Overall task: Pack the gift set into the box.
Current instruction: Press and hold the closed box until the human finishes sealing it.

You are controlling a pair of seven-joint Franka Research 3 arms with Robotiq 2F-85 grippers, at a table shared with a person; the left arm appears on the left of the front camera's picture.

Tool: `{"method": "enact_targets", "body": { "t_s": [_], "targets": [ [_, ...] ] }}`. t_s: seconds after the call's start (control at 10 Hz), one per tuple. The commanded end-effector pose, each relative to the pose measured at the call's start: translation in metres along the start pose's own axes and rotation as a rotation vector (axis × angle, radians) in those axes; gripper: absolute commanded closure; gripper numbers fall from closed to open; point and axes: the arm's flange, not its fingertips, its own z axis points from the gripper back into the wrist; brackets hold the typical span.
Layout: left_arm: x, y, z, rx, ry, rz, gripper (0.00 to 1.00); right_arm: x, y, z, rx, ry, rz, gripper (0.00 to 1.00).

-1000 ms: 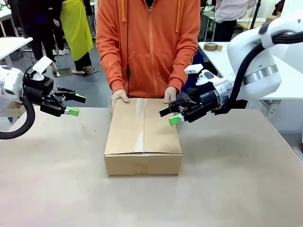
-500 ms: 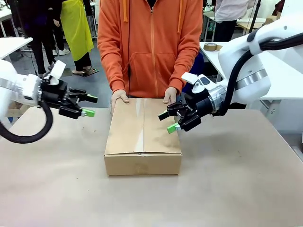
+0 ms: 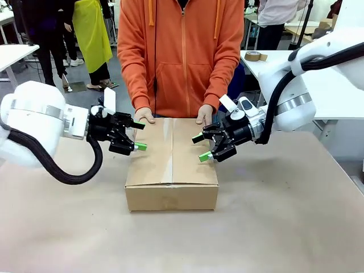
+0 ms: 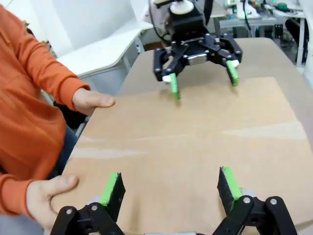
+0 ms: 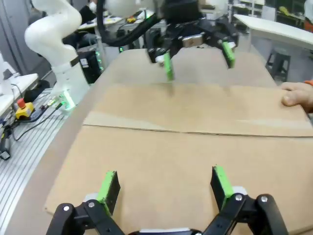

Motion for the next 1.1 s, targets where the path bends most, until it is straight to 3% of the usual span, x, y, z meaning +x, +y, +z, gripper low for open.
{"method": "enact_targets", "body": {
  "t_s": [0.0,0.3,0.7,0.8,1.0],
  "targets": [
    [-0.010,-0.010,-0.010,0.004,-0.004,-0.043,0.00,-0.006,-0.012,-0.009,-0.094,-0.024,0.060,0.00],
    [-0.017,-0.013,-0.018,-0.100,-0.014,0.038,0.00,-0.019,-0.018,-0.011,-0.176,0.030,0.090,0.00],
    [-0.035,-0.012,-0.021,-0.119,0.097,0.080,0.00,-0.029,-0.017,-0.013,-0.097,0.016,0.001,0.00],
    [-0.019,-0.013,-0.022,-0.103,0.003,0.064,0.00,-0.014,-0.017,-0.003,-0.116,-0.010,0.026,0.00],
    [-0.019,-0.013,-0.022,-0.103,0.003,0.064,0.00,-0.014,-0.017,-0.003,-0.116,-0.010,0.026,0.00]
  ]
}}
